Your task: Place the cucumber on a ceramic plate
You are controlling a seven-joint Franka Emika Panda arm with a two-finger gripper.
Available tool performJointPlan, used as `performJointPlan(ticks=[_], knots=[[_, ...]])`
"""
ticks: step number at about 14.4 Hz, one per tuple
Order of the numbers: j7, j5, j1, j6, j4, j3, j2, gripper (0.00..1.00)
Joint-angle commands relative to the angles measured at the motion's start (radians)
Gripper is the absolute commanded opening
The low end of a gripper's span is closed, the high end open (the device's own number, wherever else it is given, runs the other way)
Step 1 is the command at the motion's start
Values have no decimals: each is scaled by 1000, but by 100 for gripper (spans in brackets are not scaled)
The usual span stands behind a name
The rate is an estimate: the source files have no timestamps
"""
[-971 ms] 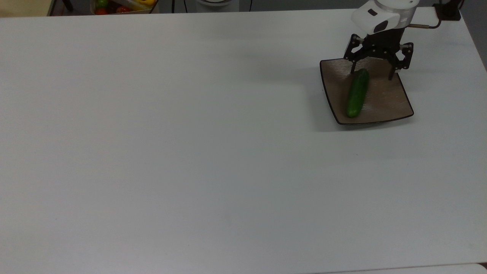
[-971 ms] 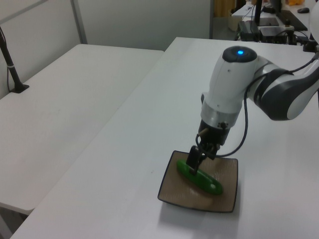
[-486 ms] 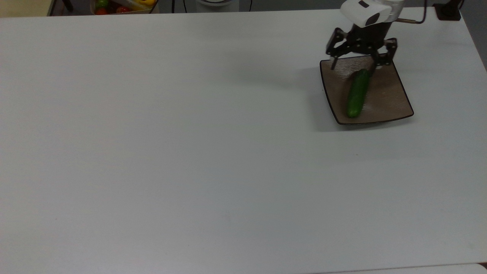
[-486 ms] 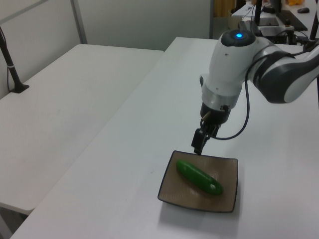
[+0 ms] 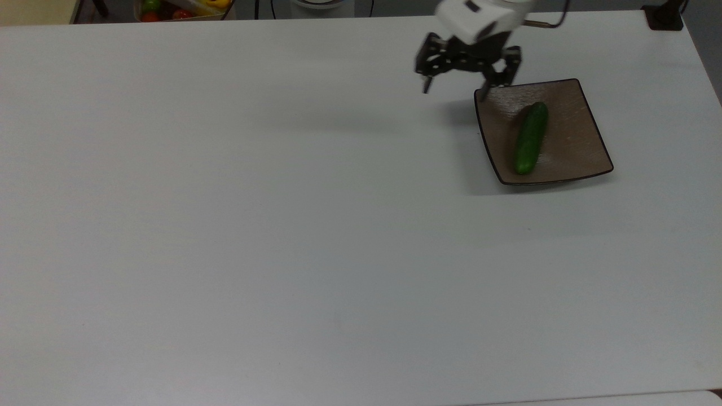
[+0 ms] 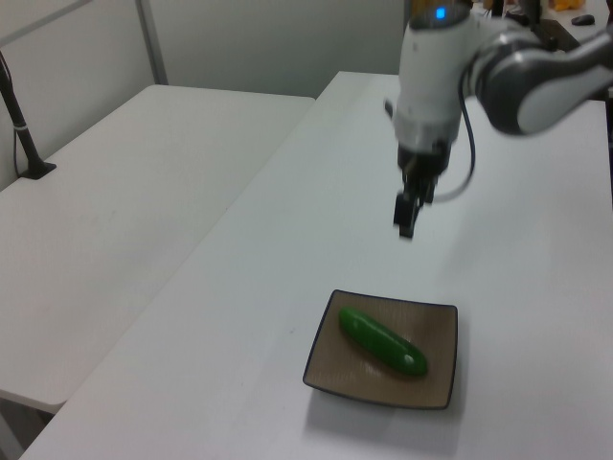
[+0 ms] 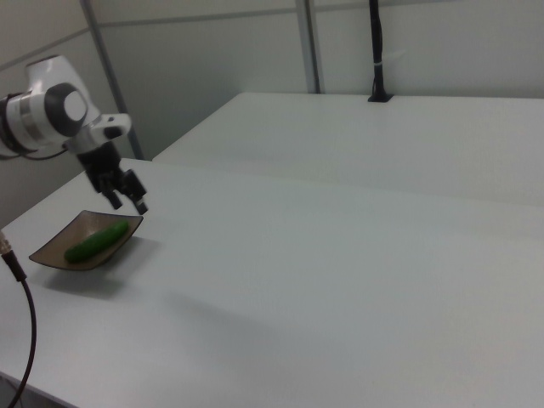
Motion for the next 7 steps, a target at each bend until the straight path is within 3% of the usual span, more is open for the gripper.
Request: performJointPlan(ticks=[1,7], knots=[[-139,89,24,-18,-70,-157,-128,100],[-314,156,21,-87,-98,-321,-222,100]])
